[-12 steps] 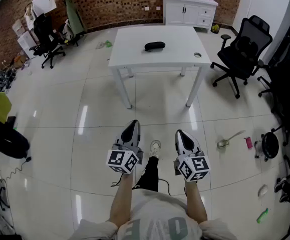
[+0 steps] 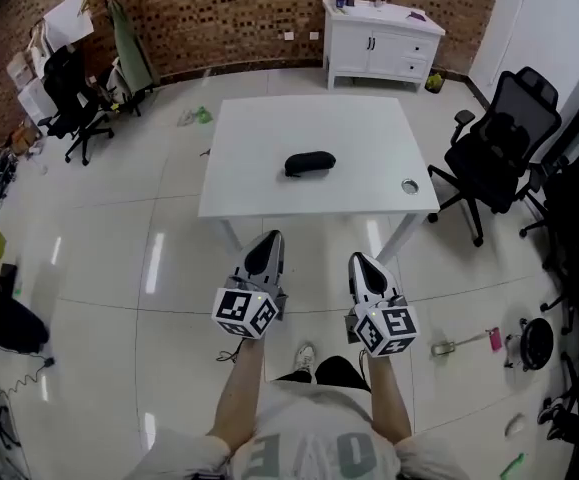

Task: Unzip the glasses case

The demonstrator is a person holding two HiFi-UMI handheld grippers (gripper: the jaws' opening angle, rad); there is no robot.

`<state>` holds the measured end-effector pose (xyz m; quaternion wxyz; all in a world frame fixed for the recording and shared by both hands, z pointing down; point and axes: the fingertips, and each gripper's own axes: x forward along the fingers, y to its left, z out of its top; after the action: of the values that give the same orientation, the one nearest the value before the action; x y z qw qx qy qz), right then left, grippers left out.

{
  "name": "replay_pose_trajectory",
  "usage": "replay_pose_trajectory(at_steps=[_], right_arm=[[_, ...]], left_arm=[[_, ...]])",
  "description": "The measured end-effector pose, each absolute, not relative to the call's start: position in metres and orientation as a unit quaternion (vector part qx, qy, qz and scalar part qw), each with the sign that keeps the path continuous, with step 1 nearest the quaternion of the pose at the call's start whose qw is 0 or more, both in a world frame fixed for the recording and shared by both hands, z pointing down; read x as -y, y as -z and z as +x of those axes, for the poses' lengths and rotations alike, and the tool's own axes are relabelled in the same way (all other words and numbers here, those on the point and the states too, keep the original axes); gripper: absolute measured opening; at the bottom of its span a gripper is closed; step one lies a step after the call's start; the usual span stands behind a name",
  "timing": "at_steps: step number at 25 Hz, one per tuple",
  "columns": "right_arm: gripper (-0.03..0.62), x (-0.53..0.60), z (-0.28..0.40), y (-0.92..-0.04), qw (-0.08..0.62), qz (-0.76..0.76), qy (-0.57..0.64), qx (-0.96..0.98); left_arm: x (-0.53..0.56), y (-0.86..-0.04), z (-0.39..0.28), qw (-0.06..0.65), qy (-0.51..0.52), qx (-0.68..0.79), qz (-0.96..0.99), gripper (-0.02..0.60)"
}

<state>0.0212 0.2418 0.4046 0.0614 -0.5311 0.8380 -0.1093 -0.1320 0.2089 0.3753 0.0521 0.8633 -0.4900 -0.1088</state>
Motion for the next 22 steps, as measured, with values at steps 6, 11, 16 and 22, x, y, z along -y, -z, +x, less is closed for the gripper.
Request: replay_pose_trajectory(at_steps=[6, 11, 16, 22], right_arm=[[-0.002, -0.131, 0.033, -0.413, 0.054, -0.526, 0.119, -0.840], [-0.002, -0.043, 0.038, -0.439, 0.034, -0.508, 0.139, -0.849], [-0.002, 0.042, 0.040, -0.449, 0.023, -0.481, 0.155, -0.863], [-0.001, 0.115, 0.041, -0.492, -0.013, -0.435, 0.199, -0.878]], left_arm=[[-0.107, -0.388, -0.110, 0.068, 0.098, 0.478, 0.870, -0.008], [-0.024, -0.416, -0.095, 0.090, 0.081, 0.479, 0.869, -0.009], [0.064, -0.431, -0.080, 0.109, 0.063, 0.493, 0.861, -0.009], [0.143, -0.458, -0.062, 0.135, 0.034, 0.508, 0.850, -0.009]])
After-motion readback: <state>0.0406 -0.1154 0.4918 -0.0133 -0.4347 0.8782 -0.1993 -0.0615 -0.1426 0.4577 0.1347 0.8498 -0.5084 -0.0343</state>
